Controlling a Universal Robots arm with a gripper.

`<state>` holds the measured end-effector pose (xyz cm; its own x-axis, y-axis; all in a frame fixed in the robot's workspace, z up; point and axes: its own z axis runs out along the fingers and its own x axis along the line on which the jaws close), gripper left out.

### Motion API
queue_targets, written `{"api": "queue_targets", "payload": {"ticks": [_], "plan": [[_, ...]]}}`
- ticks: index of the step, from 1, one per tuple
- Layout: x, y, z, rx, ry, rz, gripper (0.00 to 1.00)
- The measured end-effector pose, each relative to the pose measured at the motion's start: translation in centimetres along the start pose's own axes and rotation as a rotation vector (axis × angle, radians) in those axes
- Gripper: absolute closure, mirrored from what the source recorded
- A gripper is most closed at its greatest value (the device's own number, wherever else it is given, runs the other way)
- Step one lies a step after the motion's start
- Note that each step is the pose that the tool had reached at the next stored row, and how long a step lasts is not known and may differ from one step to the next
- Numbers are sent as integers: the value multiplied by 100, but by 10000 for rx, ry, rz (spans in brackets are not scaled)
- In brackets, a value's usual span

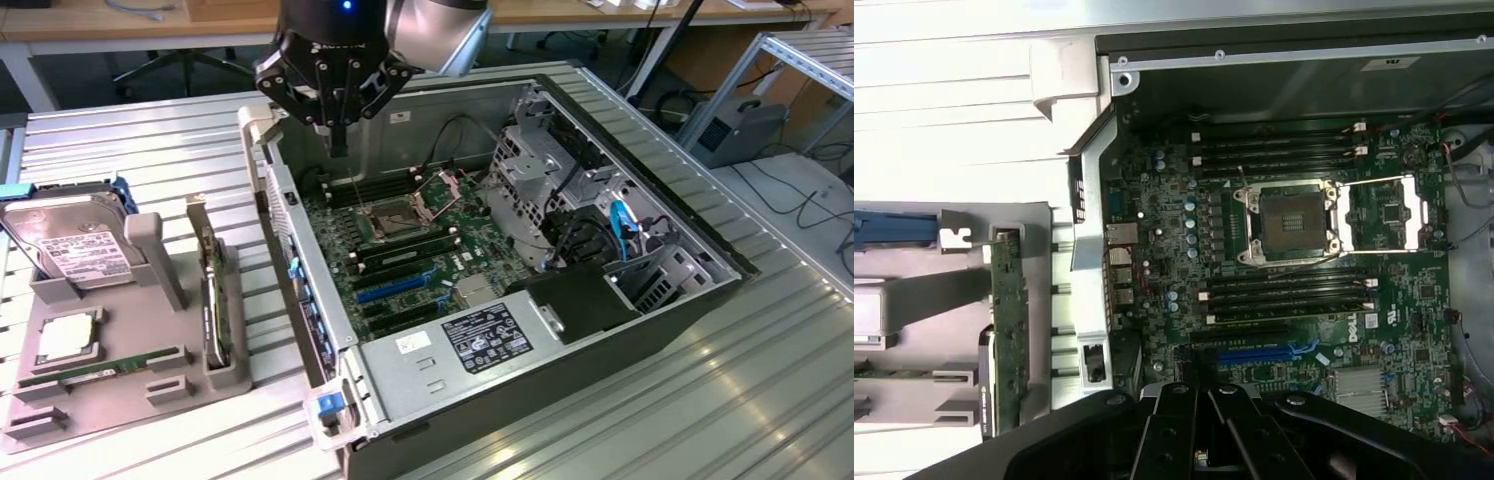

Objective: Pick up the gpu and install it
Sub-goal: 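Reach for the gpu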

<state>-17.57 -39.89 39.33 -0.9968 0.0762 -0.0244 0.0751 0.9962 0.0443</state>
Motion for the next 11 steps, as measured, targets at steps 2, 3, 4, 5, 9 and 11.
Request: {"api": "queue_targets", "payload": {"ticks": [2, 3, 4, 5, 9, 11], "plan": [[10, -1, 0, -1, -1, -1, 89], [15, -1, 0, -1, -1, 0, 89], [20, -2, 0, 0, -1, 0, 89], [26, -2, 0, -1, -1, 0, 89], [48, -4, -1, -1, -1, 0, 89], [58, -4, -1, -1, -1, 1, 89]]}}
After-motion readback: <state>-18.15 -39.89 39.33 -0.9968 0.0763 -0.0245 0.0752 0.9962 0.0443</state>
